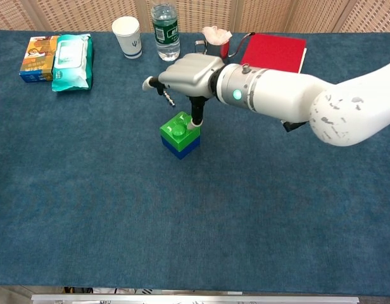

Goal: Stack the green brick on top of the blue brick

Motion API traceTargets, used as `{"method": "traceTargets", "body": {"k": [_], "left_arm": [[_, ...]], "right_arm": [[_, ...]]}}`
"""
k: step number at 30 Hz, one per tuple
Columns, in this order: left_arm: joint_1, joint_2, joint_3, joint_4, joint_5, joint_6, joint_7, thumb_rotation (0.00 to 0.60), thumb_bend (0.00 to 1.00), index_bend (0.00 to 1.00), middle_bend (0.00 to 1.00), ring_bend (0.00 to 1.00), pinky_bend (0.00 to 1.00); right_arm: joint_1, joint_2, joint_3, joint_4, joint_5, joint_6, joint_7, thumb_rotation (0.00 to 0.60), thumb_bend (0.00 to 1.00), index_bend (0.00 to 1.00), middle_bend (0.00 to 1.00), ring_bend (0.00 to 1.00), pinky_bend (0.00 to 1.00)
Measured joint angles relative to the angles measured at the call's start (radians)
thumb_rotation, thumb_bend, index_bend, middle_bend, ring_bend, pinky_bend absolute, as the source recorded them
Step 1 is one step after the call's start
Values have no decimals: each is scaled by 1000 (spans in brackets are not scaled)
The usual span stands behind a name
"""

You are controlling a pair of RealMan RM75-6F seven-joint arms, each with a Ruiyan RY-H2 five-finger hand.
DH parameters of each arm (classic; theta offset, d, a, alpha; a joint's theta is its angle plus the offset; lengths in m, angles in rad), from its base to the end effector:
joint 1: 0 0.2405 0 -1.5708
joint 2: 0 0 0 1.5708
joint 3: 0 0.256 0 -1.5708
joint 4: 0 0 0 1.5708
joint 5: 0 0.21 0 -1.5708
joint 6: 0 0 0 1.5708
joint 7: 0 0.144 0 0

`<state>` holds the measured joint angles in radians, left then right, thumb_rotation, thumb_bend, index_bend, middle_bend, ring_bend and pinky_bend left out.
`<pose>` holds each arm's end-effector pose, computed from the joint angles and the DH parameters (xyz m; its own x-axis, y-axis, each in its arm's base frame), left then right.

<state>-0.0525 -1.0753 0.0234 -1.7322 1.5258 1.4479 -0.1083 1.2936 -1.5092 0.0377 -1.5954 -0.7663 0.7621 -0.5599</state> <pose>-0.2999 0.1534 0.1464 0.2219 0.1277 0.9667 0.9742 0.0130 -0.2254 -0.0149 -0.3477 -0.0522 0.7416 -0.2627 0.6173 -0.5761 -0.7209 0.3852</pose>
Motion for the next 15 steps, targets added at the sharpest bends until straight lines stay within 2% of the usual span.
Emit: {"method": "traceTargets", "body": {"k": [4, 9, 15], "left_arm": [[-3, -4, -5, 7, -4, -1, 4, 600, 222, 133, 203, 178, 201], [-3, -14, -15, 23, -16, 5, 17, 600, 223, 133, 203, 179, 201], [-3, -40, -38, 54, -33, 25, 38, 600, 223, 133, 203, 179, 201]], "right_arm": [[-52, 81, -3, -75, -27, 51, 29, 600, 112, 77, 264, 175, 261], [-137, 172, -19, -155, -69, 146, 63, 600, 123, 196, 346, 255, 304], [-282, 250, -73, -228, -138, 326, 72, 600, 168, 295, 394, 292, 334]]}}
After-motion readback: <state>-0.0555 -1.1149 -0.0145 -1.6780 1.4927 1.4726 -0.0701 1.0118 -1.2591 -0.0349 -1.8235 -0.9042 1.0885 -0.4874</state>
